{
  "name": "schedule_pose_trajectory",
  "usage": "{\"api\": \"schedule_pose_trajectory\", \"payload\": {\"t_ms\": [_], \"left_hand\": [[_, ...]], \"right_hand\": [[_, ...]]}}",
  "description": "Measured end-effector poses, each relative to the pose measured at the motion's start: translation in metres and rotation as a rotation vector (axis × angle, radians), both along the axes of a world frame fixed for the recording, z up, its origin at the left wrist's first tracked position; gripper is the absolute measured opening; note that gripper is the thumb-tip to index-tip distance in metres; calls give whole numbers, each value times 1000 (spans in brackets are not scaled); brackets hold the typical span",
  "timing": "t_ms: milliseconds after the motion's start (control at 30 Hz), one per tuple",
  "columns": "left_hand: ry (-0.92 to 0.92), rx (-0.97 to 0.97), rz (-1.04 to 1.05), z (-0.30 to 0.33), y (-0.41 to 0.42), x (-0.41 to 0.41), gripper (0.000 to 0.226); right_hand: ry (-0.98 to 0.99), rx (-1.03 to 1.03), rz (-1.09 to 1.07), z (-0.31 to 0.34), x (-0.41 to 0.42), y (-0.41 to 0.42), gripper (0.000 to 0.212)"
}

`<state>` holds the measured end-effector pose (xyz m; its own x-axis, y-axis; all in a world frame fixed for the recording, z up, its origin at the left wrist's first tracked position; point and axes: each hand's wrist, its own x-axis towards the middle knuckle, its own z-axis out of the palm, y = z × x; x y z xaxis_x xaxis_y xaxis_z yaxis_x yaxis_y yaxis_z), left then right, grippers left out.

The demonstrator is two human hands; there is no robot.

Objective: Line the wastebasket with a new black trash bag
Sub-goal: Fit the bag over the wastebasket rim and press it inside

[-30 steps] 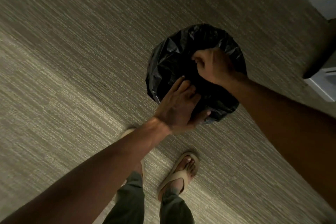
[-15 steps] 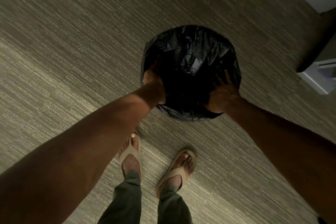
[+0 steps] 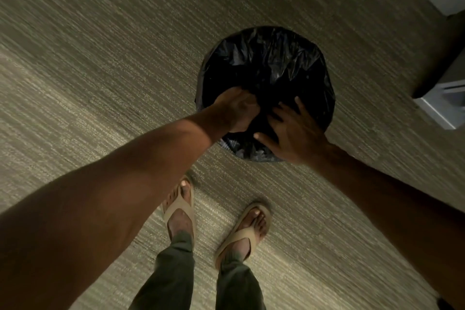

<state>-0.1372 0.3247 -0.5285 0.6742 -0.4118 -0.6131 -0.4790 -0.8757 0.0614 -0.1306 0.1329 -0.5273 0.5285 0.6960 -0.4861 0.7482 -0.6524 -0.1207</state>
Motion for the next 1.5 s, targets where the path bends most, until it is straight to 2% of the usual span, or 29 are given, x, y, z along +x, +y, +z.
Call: {"api": "schedule_pose_trajectory", "payload": {"t_ms": [67,133,267,367,433,500,567,633,700,733,800,833,900,933,967,1033,1100,1200,1300,1500], "left_hand": [[-25,-49,-80,-1,-12,6,33],[23,-1,-99,-5,-20,18,37],[38,107,18,-10,-21,48,48],[40,104,153,-5,-12,64,51],[32,74,144,-2,-7,67,48],[-16,8,79,5,-5,64,43],[-111,-97,42,11,-5,53,46],[-238,-281,139,23,-5,33,47],[-398,-505,413,34,-4,2,39],[-506,-603,621,36,-2,-15,35],[-664,-678,1150,41,4,-51,32],[-661,-675,1442,42,8,-64,35],[-453,-708,2000,40,15,-79,48],[-315,-755,2189,37,17,-83,52],[-214,-808,2272,33,19,-85,49],[-157,-835,2241,26,19,-87,32],[-204,-793,2185,21,21,-86,24],[-145,-815,2138,15,39,-82,30],[-63,-874,2105,10,64,-78,39],[-120,-992,2099,20,136,-72,25]], "right_hand": [[117,108,-40,3,-19,14,77],[212,108,-46,4,-36,21,78],[354,-51,-101,-3,-59,11,86],[422,-58,-130,-3,-60,6,95],[391,28,-119,3,-56,6,95],[329,166,-184,13,-50,3,85],[211,362,-359,23,-45,-3,66],[-2,571,-588,29,-37,-13,44],[-196,673,-868,33,-26,-26,29],[-225,673,-1059,32,-20,-33,28],[-96,595,-1497,28,-12,-41,32],[23,548,-1673,25,-11,-42,29],[265,581,-1833,16,-15,-40,16],[331,630,-1860,14,-20,-36,19],[368,673,-1867,12,-24,-34,22],[371,704,-1819,8,-31,-33,20],[416,728,-1782,6,-33,-35,20],[515,774,-1781,7,-31,-33,24],[533,844,-1799,15,-26,-21,27],[630,972,-1702,40,-2,46,23]]}}
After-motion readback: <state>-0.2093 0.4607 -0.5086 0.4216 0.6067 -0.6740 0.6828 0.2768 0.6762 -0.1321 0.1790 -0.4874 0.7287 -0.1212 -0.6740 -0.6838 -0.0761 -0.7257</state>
